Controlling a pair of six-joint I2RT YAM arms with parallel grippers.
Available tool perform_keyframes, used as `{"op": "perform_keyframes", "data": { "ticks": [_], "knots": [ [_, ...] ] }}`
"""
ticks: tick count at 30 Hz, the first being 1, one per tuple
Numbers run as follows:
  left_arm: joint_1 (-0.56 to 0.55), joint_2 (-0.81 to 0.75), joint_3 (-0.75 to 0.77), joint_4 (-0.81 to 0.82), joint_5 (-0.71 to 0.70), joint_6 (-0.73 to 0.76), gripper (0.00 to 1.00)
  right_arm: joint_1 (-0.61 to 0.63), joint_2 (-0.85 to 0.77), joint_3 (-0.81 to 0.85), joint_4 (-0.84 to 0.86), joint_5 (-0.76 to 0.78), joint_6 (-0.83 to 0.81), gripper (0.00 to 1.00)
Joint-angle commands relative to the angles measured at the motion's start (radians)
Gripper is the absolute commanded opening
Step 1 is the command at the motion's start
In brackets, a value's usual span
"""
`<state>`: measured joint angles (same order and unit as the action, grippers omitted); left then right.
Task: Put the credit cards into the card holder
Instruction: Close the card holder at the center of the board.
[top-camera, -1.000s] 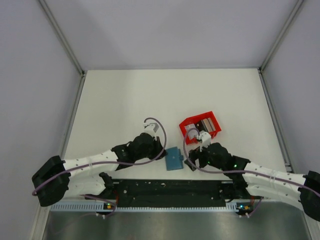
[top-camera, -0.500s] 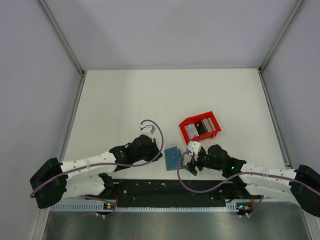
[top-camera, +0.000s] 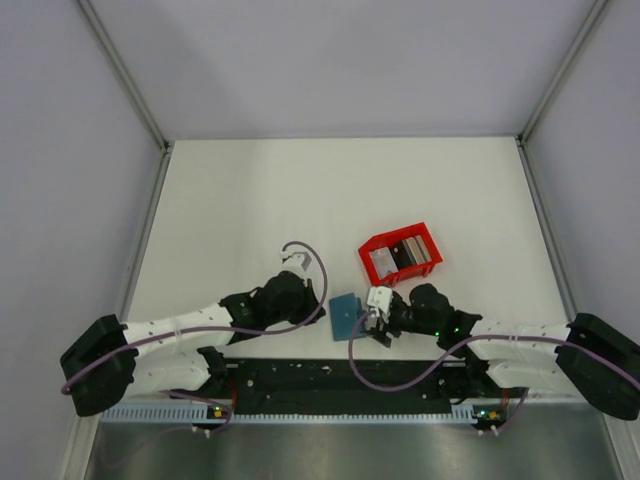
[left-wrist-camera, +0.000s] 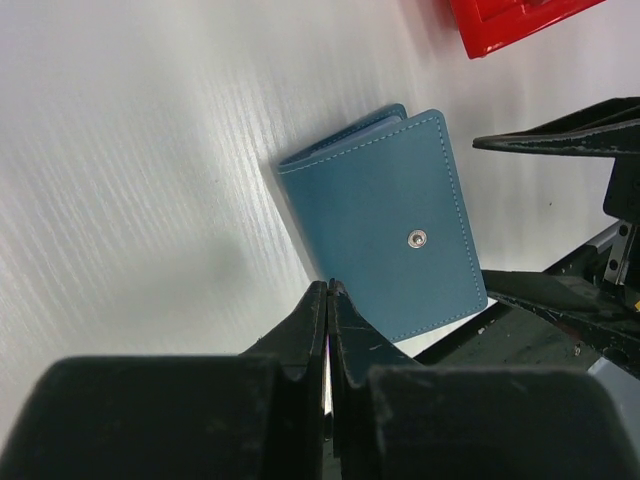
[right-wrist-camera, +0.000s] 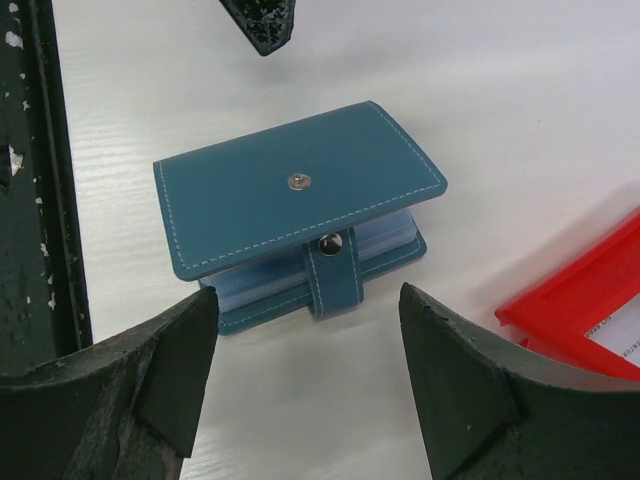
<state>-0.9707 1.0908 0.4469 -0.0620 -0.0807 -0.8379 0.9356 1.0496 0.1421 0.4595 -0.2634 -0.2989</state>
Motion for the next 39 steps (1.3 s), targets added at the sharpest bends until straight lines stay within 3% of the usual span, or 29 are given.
{"op": "perform_keyframes", "data": {
  "ticks": [1,7,11,23,29,35,39],
  "knots": [
    [-0.003,0.011,0.004,0.054,0.022,0.020,0.03,-0.049,0.035,0.050,0.079,-0.100,-0.028,0.72],
    [-0.003,0.027,-0.001,0.097,0.045,0.020,0.03,-0.125,0.088,0.106,0.027,-0.255,-0.040,0.70],
    [-0.003,0.044,0.007,0.119,0.071,0.033,0.03,-0.161,0.167,0.163,-0.030,-0.332,-0.068,0.61],
    [-0.003,0.098,0.042,0.143,0.154,0.069,0.03,-0.164,0.257,0.200,-0.093,-0.352,-0.102,0.56],
    [-0.003,0.116,0.056,0.149,0.185,0.083,0.03,-0.166,0.306,0.223,-0.098,-0.338,-0.086,0.40],
    [-0.003,0.144,0.061,0.151,0.179,0.088,0.03,-0.165,0.201,0.134,-0.004,-0.269,-0.026,0.31],
    [-0.003,0.178,0.067,0.157,0.170,0.080,0.03,-0.166,0.112,0.088,0.025,-0.218,0.039,0.17]
  ]
}}
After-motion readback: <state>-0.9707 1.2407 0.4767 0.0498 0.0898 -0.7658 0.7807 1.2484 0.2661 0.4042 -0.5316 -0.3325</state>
